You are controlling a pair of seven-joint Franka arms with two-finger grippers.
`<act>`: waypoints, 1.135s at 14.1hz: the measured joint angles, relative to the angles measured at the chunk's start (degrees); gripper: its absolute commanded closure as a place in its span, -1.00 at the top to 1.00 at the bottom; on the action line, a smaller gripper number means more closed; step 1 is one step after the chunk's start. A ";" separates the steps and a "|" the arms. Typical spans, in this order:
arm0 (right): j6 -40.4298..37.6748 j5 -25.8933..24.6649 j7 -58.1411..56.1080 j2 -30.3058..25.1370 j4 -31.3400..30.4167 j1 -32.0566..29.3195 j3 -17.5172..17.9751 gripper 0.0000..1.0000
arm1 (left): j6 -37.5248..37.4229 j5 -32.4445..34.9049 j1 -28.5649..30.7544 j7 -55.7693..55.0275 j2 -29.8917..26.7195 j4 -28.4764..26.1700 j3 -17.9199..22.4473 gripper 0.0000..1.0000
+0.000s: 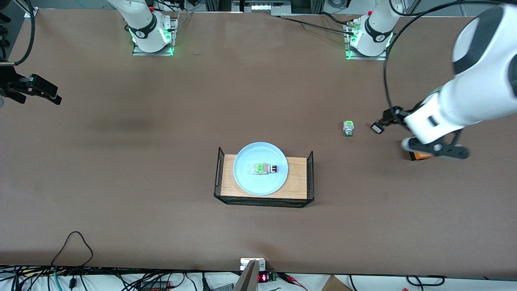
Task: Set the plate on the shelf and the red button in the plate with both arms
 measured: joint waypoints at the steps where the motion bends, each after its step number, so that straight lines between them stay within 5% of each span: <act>1: 0.00 0.00 0.00 0.00 0.00 0.00 0.00 1.00 | -0.23 -1.75 -0.22 -0.48 -2.04 -1.13 1.47 1.00; 9: 0.00 0.00 0.00 0.00 0.00 -0.01 -0.21 1.00 | 20.72 -7.90 -6.83 -0.84 -23.98 -33.06 18.32 1.00; 16: 0.00 0.00 -0.06 0.00 0.00 0.06 -0.07 1.00 | 21.18 -7.90 -9.78 -0.74 -24.74 -35.48 21.43 1.00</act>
